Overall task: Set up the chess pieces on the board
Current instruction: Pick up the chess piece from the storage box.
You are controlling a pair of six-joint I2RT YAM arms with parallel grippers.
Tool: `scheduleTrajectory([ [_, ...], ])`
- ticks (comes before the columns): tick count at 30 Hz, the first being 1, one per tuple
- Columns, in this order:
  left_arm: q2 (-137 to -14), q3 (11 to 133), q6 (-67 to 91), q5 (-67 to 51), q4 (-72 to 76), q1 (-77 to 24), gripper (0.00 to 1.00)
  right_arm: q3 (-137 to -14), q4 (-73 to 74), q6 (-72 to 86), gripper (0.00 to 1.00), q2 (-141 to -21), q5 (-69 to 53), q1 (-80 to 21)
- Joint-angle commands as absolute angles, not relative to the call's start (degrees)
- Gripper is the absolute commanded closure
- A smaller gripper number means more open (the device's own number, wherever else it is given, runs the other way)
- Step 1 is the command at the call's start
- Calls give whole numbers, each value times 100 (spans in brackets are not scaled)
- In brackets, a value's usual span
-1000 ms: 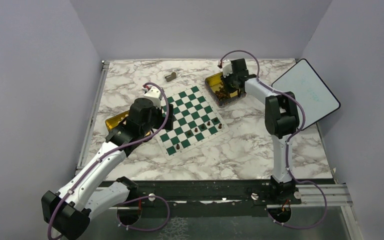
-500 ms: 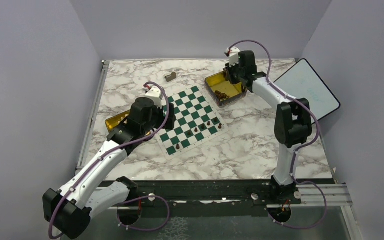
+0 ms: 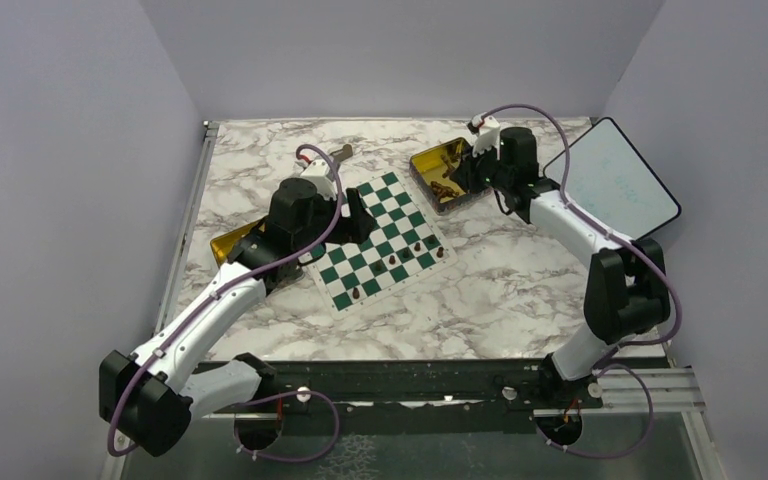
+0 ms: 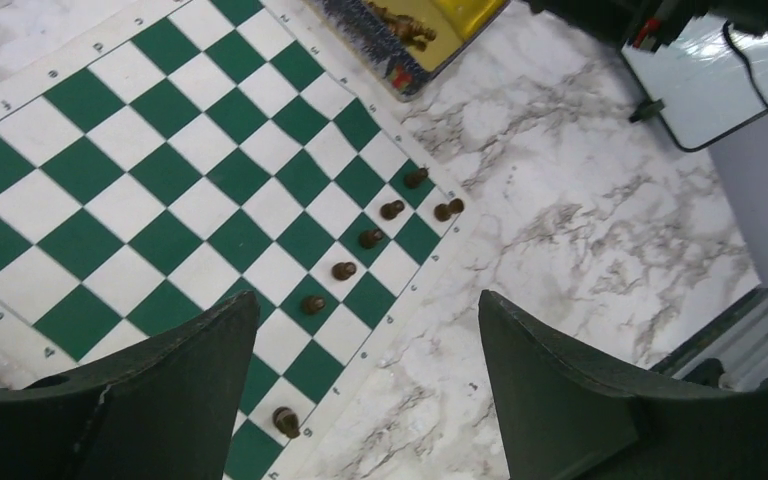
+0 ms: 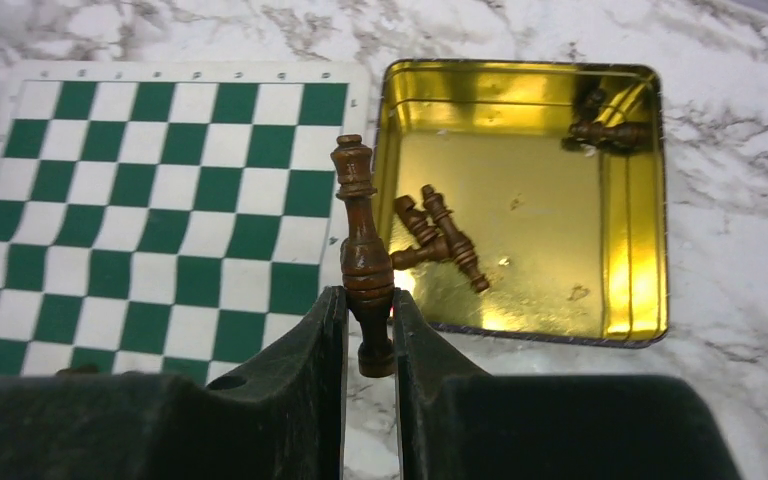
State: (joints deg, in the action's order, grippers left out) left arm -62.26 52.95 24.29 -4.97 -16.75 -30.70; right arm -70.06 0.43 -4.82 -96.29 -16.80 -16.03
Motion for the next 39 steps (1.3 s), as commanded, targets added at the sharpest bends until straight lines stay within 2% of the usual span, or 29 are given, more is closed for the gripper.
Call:
scheduleTrajectory([
  [1,-6245,5501,2961,-1110,-870,-3011,19,-6491,-572,355,99,-8922,-2511,-1608],
  [4,-6322,5410,3305,-1558,-304,-2981,21,-6237,-847,1112,99,-8619,-2849,-1608],
  [6,-6403,5340,3522,-2035,300,-2971,29,-6076,-1032,1672,99,-8469,-3091,-1608],
  [8,-6534,5360,3775,-2426,749,-2971,33,-5880,-1314,2232,99,-8327,-3382,-1608],
  [11,-6729,5392,4178,-2633,1165,-2971,33,-5628,-1642,2765,99,-8101,-3576,-1622],
  [14,-6843,5309,4575,-2598,1518,-2971,27,-5412,-1889,3252,99,-7845,-3624,-1625],
  [19,-7159,5260,5187,-2569,1853,-2971,25,-4850,-3149,4505,99,-7485,-3926,-1617],
  [30,-7653,5277,6220,-2864,3026,-3039,33,-4192,-4478,5942,99,-7009,-4166,-1623],
  [39,-8135,5301,6831,-3030,4008,-3146,38,-4084,-5155,6454,99,-7085,-4328,-1622],
])
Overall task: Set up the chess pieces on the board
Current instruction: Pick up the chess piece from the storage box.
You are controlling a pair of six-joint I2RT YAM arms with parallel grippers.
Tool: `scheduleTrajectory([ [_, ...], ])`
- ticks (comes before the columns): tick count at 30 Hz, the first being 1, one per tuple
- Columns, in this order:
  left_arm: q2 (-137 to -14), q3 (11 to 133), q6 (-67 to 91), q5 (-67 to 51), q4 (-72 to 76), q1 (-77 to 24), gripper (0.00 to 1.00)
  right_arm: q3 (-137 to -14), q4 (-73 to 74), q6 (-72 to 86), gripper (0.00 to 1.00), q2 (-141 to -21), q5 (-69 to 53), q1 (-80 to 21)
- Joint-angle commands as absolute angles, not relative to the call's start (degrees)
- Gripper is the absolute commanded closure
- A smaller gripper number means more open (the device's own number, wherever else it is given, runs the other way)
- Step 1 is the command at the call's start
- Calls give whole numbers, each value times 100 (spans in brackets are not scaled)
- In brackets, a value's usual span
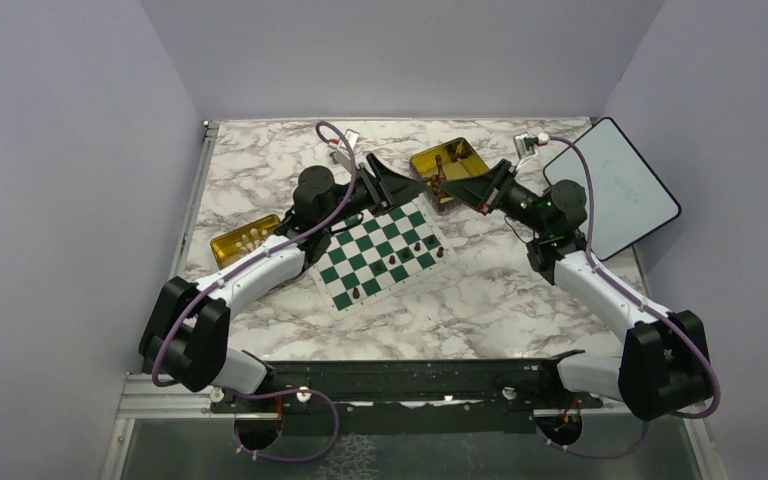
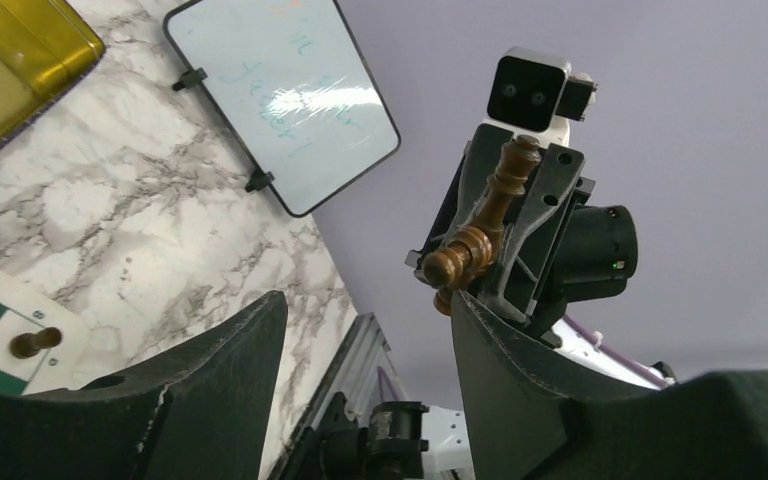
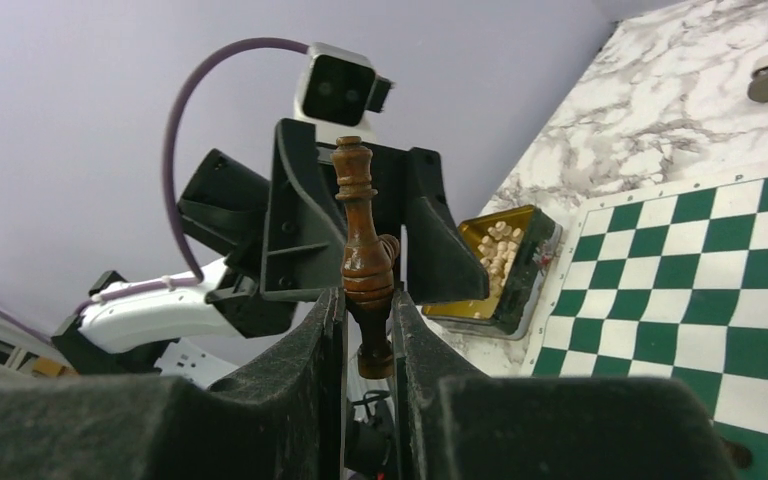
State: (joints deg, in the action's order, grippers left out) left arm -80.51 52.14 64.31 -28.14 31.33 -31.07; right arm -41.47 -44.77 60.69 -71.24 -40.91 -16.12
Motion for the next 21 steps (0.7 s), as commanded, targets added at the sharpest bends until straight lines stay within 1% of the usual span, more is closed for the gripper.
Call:
scheduleTrajectory([
  [1,-8131,5298,6857,-3012,4105,-3146,38,-4067,-5234,6519,99,-7111,-4345,-1624],
  [7,-8097,5344,6917,-2901,4434,-3146,38,-4053,-5439,6663,99,-7245,-4394,-1620],
  [9,-8145,5363,6977,-2940,4544,-3146,39,-4051,-5461,6653,99,-7288,-4414,-1624],
  [21,-8490,5419,7251,-3298,4911,-3164,63,-3939,-5656,6649,99,-7634,-4416,-1626],
])
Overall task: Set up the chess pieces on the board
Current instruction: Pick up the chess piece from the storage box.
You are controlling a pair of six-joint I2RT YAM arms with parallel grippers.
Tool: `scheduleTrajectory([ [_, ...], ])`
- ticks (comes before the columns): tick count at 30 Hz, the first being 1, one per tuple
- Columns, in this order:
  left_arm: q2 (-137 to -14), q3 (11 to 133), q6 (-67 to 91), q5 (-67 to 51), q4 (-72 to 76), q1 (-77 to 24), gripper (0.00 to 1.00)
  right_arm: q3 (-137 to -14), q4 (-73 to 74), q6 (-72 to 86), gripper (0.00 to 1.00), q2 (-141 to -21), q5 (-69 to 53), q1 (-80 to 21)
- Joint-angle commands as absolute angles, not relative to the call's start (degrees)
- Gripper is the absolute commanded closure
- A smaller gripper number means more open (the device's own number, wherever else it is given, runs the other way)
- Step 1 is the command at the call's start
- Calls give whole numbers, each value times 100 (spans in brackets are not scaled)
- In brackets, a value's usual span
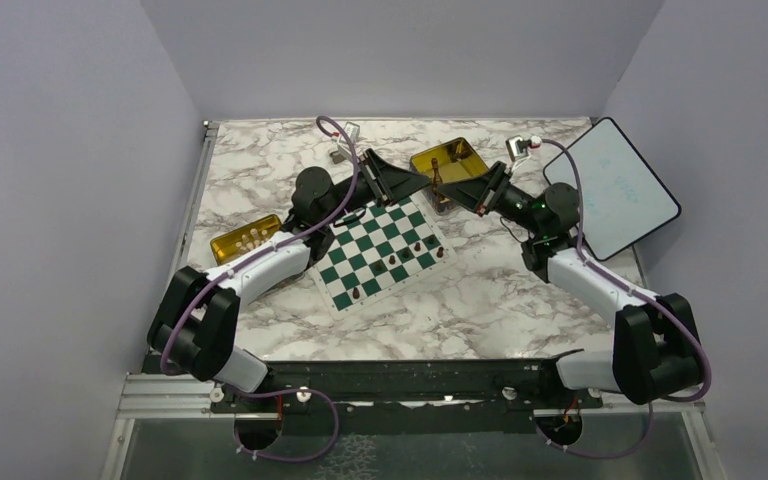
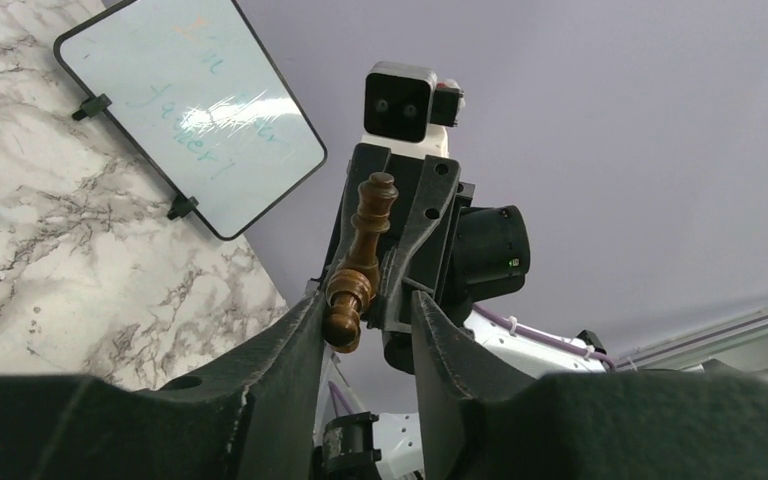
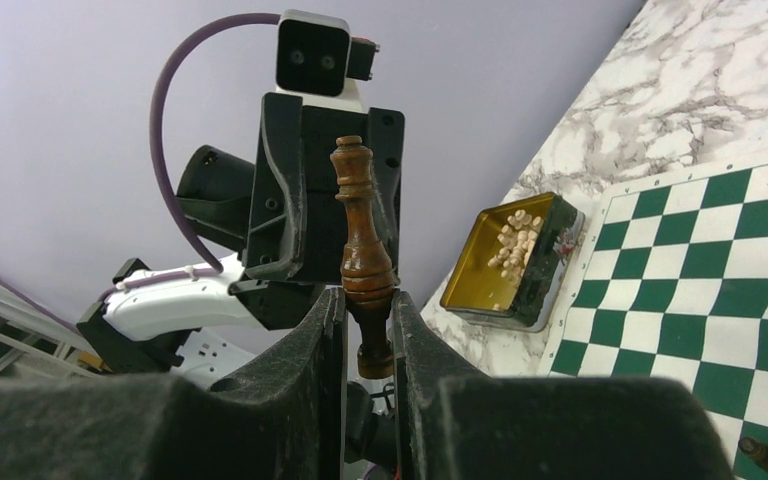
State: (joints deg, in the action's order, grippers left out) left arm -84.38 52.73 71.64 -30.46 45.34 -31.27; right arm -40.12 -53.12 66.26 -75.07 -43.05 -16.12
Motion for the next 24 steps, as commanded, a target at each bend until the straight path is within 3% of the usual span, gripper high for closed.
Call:
scheduleTrajectory([
  [1,-8484,5396,7251,-3304,4919,-3162,66,-3939,-5678,6653,99,-7670,-4425,-1620],
  [16,-8433,5096,7069,-3124,4605,-2982,99,-3814,-5133,6123,99,-7498,-4307,-1620],
  [24,-7973,5455,5644,-2694,2468,-2910,100,-3893,-3876,5257,99,-7231,-4114,-1619],
])
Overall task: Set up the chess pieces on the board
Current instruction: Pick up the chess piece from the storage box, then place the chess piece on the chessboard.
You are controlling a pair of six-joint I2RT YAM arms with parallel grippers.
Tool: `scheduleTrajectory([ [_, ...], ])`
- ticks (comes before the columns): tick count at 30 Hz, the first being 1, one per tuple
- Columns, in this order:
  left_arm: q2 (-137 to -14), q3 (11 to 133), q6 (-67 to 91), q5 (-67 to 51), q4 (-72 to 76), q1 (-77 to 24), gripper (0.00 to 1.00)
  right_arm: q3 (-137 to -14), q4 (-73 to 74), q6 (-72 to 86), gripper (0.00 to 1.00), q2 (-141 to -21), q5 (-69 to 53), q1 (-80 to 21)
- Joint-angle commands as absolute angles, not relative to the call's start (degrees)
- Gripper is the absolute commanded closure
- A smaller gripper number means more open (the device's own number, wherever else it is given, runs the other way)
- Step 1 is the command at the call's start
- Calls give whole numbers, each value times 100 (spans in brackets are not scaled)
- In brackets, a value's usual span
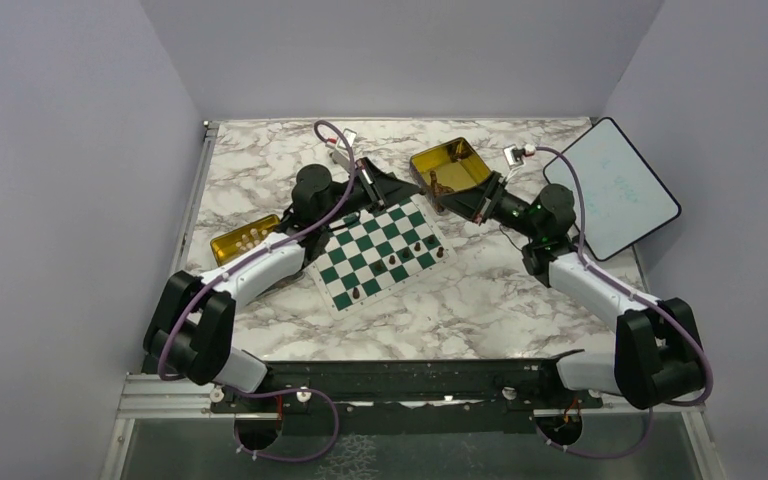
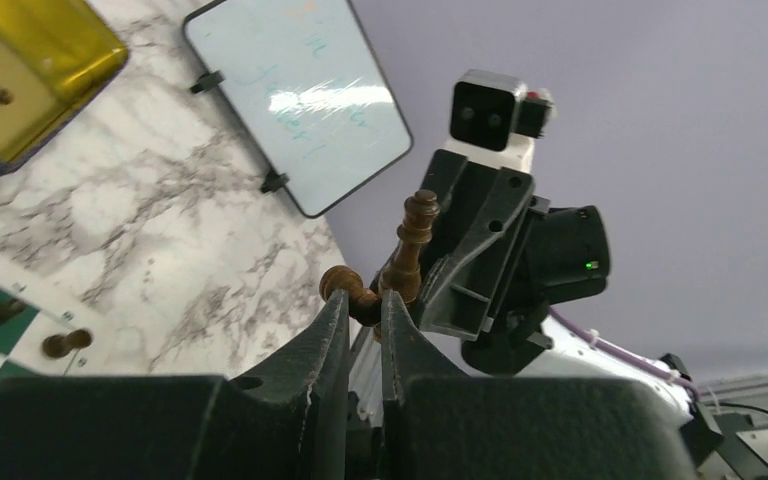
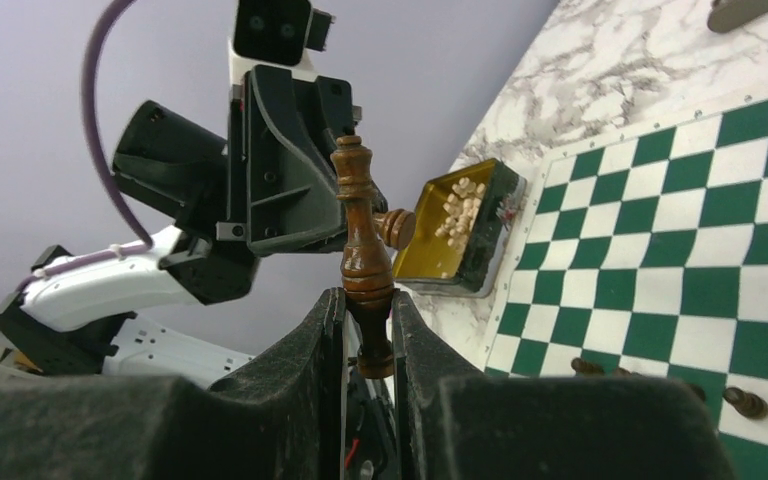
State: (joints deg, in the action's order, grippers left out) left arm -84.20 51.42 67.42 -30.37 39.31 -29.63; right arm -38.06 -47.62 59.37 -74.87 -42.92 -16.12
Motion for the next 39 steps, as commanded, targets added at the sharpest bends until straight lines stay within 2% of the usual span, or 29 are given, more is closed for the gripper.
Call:
scheduleTrajectory([
  [1,-7882,5525,5376,-2528,2024,-2909,100,-3884,-3650,5087,99,-7160,-4019,-1623],
  [11,-7631,5989,3198,-747,-1547,-2909,100,-3964,-2418,4021,98,-6700,-3539,-1619],
  [14,-7695,5797,3050,-518,-1783,-2909,100,-3941,-2259,3837,97,-6617,-3491,-1618],
  [29,-8188,5239,2975,-818,-2211,-2909,100,-3823,-2035,3591,97,-6611,-3491,-1623],
  [39,-8371,4937,3007,-1167,-1817,-2909,100,-3819,-2065,3585,97,-6664,-3524,-1625],
])
